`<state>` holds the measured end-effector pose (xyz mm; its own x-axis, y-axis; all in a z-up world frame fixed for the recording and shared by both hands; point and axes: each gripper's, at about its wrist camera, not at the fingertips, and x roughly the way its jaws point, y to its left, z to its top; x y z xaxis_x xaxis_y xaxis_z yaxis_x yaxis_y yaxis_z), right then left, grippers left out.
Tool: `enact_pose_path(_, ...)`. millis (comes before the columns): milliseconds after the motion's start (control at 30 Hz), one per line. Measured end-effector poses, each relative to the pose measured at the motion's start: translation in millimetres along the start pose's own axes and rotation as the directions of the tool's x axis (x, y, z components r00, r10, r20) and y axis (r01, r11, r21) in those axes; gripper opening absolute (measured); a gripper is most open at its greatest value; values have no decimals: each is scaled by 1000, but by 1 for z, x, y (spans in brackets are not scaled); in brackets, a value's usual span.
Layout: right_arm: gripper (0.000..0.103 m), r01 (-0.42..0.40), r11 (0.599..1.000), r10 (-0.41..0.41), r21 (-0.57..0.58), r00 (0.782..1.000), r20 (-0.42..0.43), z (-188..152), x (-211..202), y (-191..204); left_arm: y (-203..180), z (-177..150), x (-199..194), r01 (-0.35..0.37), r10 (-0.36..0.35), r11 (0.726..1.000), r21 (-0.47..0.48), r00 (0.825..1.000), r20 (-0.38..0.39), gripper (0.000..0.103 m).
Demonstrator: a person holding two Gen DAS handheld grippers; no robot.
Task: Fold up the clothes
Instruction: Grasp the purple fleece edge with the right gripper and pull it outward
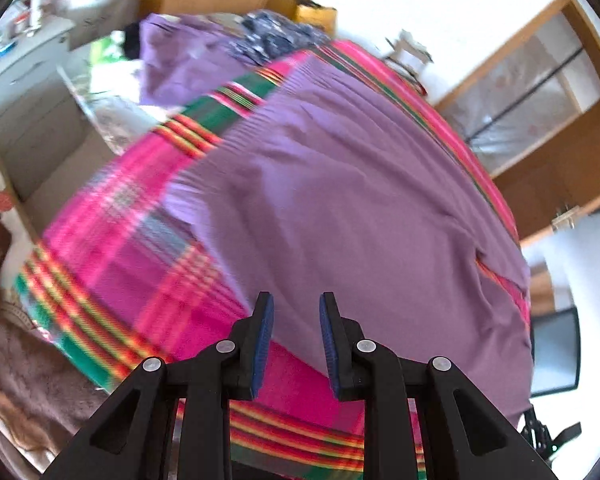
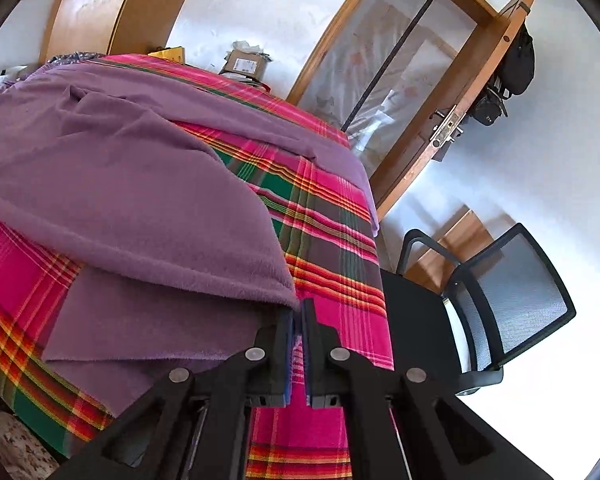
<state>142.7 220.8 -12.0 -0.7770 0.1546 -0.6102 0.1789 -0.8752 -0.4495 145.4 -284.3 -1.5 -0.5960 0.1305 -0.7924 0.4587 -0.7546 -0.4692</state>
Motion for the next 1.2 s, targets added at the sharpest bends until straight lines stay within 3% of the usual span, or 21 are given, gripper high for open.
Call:
enact_pose_path(300,4,-4,1000,4,12,1000,14,4,-1,2,37,10,-6,20,-17,975,-223,1000,15,24)
enact_pose_path(500,4,-7,1000,7,24,1000,7,2,0,3,45,22,6,72,-75,952,-298,997,4,24)
enact_pose_path(700,4,-3,1000,2,27,1000,11,2,-2,4,52,29,15,79,-81,933,-351,997,11,24)
enact_pose_path(833,4,-4,1000,4,27,1000,9,4,-2,5,51,29,13,112,-95,931,-347,993,68,20)
enact_pose_path(867,4,-5,1000,5,25,1000,10,4,-3,6,51,30,12,117,-96,931,-345,992,80,10)
enact_pose_path(900,4,-5,1000,5,24,1000,10,5,-3,7,51,31,13,109,-86,935,-338,993,84,7)
enact_pose_path(1200,4,6,1000,-6,5,999,47,10,-18,7,47,40,-7,101,-60,962,-255,985,165,3)
